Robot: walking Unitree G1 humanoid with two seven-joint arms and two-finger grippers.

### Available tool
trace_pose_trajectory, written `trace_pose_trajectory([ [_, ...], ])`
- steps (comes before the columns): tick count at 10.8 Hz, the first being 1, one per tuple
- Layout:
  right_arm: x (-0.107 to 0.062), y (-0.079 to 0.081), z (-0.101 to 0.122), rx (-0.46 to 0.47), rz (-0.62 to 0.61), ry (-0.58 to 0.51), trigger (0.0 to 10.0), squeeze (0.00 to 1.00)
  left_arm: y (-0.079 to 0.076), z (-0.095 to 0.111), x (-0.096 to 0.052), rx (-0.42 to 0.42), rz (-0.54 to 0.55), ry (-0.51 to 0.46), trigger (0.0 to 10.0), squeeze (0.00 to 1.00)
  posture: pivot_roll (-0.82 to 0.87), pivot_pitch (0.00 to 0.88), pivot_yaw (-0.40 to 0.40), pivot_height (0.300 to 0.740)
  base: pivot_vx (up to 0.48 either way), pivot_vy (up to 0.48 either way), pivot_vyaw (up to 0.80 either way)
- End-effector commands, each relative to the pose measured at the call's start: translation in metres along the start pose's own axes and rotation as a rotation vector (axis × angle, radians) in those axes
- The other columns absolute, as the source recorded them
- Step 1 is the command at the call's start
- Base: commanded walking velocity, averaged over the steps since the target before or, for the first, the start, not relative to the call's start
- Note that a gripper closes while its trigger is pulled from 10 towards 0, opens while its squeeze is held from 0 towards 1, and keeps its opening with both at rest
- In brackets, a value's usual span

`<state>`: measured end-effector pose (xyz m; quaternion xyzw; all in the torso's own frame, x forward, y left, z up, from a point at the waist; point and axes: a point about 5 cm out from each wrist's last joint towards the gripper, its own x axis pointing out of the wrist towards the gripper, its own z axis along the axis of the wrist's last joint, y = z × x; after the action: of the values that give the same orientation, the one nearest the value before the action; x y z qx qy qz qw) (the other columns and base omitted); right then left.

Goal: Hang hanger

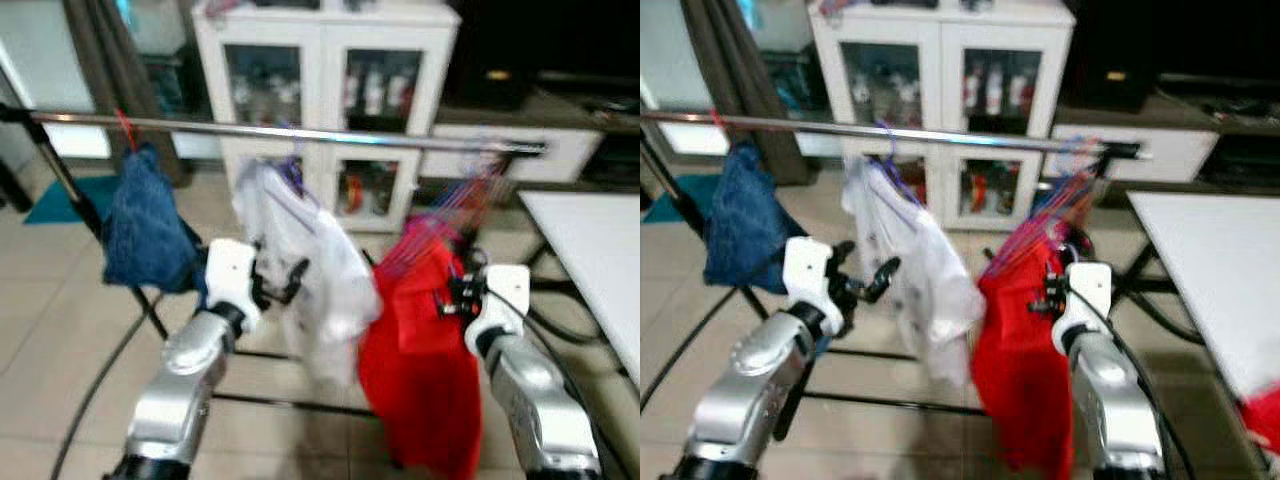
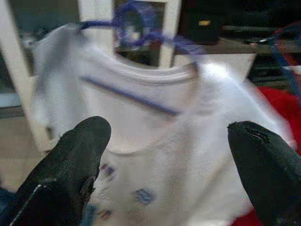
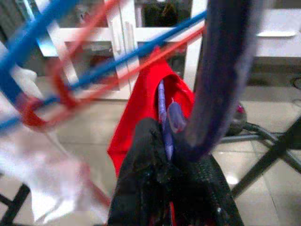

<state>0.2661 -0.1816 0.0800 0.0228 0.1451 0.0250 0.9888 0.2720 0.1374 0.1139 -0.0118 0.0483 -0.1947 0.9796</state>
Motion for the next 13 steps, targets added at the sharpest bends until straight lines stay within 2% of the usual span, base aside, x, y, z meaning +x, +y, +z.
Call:
trace_pose_trajectory([
  [1,-0.004,-0.002,-0.001,0.003,-0.001,0.003,10.0,0.00,0.001,-0.006,-0.005,-0.001,-0.003,0.029,10.0,0.00,0.10,0.014,0.006,0.740,0.000,0.000,0.00],
  [2,-0.011,-0.007,-0.011,-0.008,-0.005,0.039,10.0,0.00,0.002,-0.011,-0.010,0.021,0.006,0.047,10.0,0.00,0.10,0.021,0.011,0.740,0.000,0.000,0.00],
  [4,-0.015,-0.010,-0.015,-0.008,-0.016,0.060,10.0,0.00,0.003,-0.011,-0.012,0.026,0.005,0.053,10.0,0.00,0.10,0.029,0.011,0.740,0.000,0.000,0.00],
  [6,-0.016,-0.007,-0.017,-0.012,0.009,0.075,10.0,0.00,0.002,-0.010,-0.011,0.035,0.001,0.054,10.0,0.00,0.10,0.035,0.009,0.740,0.000,0.377,0.00],
  [7,-0.015,-0.004,-0.017,-0.013,0.027,0.077,10.0,0.00,0.002,-0.009,-0.011,0.038,0.003,0.053,10.0,0.00,0.10,0.035,0.009,0.740,0.000,0.480,0.00],
  [11,-0.015,0.001,-0.014,-0.011,0.050,0.077,10.0,0.00,0.000,-0.007,-0.009,0.037,-0.008,0.061,10.0,0.00,0.10,0.038,0.012,0.740,0.000,0.000,0.00],
  [13,-0.013,0.005,-0.006,0.004,0.067,0.052,10.0,0.00,-0.001,-0.006,-0.007,0.039,-0.006,0.064,10.0,0.00,0.11,0.035,0.012,0.740,0.000,0.000,0.00],
])
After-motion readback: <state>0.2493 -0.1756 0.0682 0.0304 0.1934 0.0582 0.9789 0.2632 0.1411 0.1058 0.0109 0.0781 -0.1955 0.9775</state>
